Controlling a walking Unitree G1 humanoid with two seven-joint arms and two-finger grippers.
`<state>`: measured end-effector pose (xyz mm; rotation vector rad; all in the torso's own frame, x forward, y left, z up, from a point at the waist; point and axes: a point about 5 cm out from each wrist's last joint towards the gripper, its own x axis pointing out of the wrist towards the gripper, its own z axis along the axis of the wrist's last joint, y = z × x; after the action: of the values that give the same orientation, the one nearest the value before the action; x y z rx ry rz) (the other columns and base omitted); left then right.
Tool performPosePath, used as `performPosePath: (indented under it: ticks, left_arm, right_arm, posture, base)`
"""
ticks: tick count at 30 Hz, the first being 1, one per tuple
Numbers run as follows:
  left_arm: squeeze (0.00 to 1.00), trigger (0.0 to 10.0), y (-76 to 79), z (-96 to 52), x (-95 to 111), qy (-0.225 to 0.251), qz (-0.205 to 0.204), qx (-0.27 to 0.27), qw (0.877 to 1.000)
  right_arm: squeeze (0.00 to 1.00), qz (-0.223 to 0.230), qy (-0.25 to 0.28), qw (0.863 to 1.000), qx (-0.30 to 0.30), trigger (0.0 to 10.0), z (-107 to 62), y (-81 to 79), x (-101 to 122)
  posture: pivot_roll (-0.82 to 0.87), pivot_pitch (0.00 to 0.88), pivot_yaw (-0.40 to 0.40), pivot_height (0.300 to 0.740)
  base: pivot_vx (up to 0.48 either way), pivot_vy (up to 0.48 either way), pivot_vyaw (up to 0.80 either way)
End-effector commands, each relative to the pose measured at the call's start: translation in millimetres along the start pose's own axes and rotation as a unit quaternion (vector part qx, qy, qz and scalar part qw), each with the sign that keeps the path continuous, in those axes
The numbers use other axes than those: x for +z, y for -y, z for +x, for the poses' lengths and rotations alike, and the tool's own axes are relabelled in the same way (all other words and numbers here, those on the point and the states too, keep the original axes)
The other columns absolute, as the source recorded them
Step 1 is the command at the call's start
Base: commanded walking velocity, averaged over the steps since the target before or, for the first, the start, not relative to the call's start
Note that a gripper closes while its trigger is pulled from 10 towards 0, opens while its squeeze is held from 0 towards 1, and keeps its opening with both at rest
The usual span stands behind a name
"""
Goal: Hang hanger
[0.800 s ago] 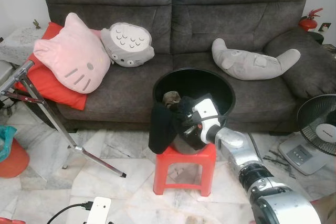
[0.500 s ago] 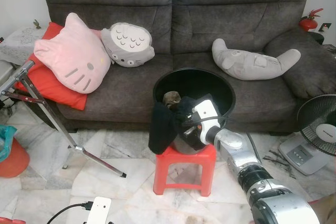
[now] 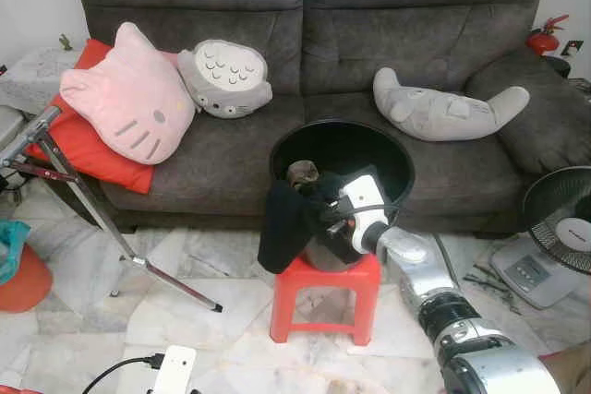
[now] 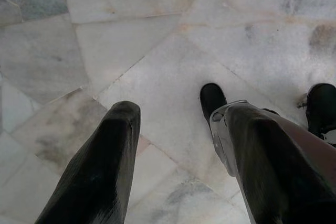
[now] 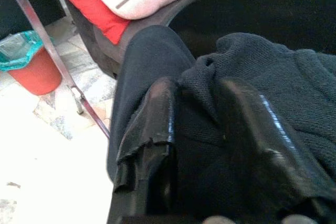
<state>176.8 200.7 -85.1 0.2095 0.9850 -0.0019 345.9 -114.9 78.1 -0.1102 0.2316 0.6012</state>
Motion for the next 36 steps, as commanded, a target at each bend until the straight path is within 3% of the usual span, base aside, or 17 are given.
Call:
performPosePath:
  ticks: [1,6,11,17,19,25,30,31,32,36]
  left_arm:
    - [0.0,10.0,1.6,-0.3,-4.0,-0.011,0.008,-0.003,1.0]
    - [0.0,10.0,2.9,-0.1,-3.1,-0.011,0.007,-0.005,1.0]
    - [0.0,10.0,3.1,-0.1,-3.2,-0.01,0.007,-0.004,1.0]
    - [0.0,10.0,2.9,-0.1,-3.2,-0.011,0.009,-0.004,1.0]
    - [0.0,10.0,2.9,-0.1,-3.3,-0.012,0.008,-0.004,1.0]
    - [0.0,10.0,2.7,-0.2,-3.6,-0.012,0.009,-0.004,1.0]
    - [0.0,10.0,1.1,-0.4,-4.7,-0.013,0.007,0.0,1.0]
    - [0.0,10.0,0.9,-0.5,-5.1,-0.013,0.007,0.001,1.0]
    - [0.0,10.0,0.0,-0.7,-5.9,-0.014,0.008,0.002,1.0]
    - [0.0,10.0,-1.0,-1.0,-7.2,-0.015,0.009,0.004,1.0]
  right_arm:
    - [1.0,0.006,0.005,1.0,0.0,10.0,-0.2,-0.8,1.7]
    - [1.0,0.009,0.007,1.0,0.003,10.0,-1.7,-3.1,0.7]
    - [1.0,0.002,0.022,0.999,-0.044,10.0,-8.0,7.5,5.8]
    - [1.0,0.001,0.123,0.99,-0.07,10.0,-17.3,12.9,36.0]
    - [1.0,0.0,0.132,0.989,-0.071,10.0,-18.0,11.8,41.1]
    - [1.0,-0.001,0.101,0.993,-0.054,10.0,-12.9,5.5,34.4]
    - [1.0,-0.001,0.112,0.993,0.025,10.0,-15.6,-9.1,36.9]
    - [0.96,-0.004,0.116,0.993,0.022,10.0,-16.7,-8.8,37.5]
    - [0.0,-0.005,0.126,0.992,-0.001,10.0,-19.2,-4.1,39.2]
    - [0.0,0.013,0.143,0.989,-0.038,10.0,-25.3,5.1,40.8]
  posture:
    - [-0.07,0.0,0.029,0.74]
    - [-0.07,0.0,0.028,0.74]
    - [-0.07,0.0,0.028,0.74]
    - [-0.08,0.0,0.029,0.74]
    - [-0.08,0.0,0.029,0.74]
    - [-0.07,0.0,0.025,0.74]
    - [-0.07,0.0,0.021,0.74]
    - [-0.07,0.0,0.021,0.74]
    - [-0.07,0.0,0.023,0.74]
    - [-0.08,0.0,0.023,0.74]
  base:
    - [0.0,0.0,0.0]
    - [0.0,0.0,0.0]
    - [0.0,0.0,0.0]
    - [0.0,0.0,0.0]
    - [0.0,0.0,0.0]
    - [0.0,0.0,0.0]
    - [0.0,0.0,0.0]
    - [0.0,0.0,0.0]
    - [0.0,0.0,0.0]
    - [0.0,0.0,0.0]
